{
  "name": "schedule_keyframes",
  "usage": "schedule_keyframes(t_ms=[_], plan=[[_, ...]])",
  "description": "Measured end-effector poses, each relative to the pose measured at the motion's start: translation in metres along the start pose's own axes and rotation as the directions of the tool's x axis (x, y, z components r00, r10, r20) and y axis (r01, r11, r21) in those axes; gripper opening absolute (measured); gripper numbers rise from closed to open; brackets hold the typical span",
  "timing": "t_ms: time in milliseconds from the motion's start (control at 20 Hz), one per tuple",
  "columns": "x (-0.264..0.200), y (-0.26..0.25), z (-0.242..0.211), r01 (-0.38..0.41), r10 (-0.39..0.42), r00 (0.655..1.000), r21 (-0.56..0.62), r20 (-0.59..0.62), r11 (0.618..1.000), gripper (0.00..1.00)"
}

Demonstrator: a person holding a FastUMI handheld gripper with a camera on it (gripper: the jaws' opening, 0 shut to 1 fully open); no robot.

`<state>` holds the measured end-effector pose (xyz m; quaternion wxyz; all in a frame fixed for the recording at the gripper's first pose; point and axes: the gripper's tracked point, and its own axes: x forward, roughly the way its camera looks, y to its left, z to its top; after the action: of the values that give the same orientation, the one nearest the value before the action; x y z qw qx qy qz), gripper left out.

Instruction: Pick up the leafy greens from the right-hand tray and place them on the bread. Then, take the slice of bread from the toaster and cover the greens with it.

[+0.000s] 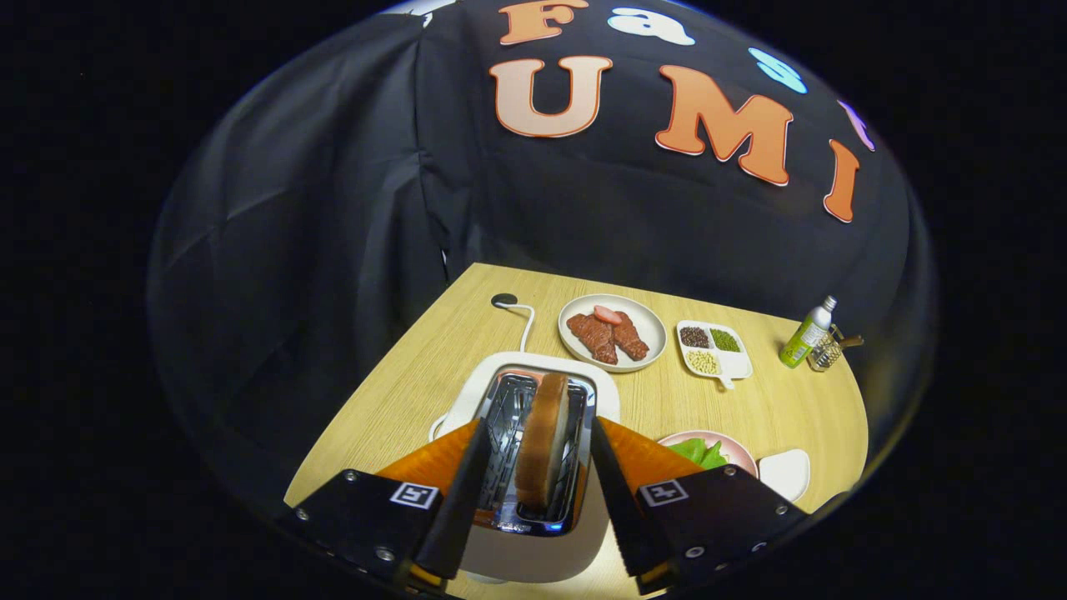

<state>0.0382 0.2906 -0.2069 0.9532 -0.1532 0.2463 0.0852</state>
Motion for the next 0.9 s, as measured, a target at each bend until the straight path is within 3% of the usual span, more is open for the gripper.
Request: schedule_keyframes(t_ms=[200,300,600,900], plan=[[0.004,0.000,-0.007,0.016,-0.016,0.999,0.001,-0.038,1.000,0.28],[0.004,-0.002,-0.007,0.019,-0.018,0.999,0.017,-0.043,1.000,0.16],[-0.006,-0.014,0.000,0.036,-0.034,0.999,0.074,-0.038,0.997,0.07],[-0.029,-0.027,0.022,0.031,-0.032,0.999,0.128,0.005,0.991,0.06]])
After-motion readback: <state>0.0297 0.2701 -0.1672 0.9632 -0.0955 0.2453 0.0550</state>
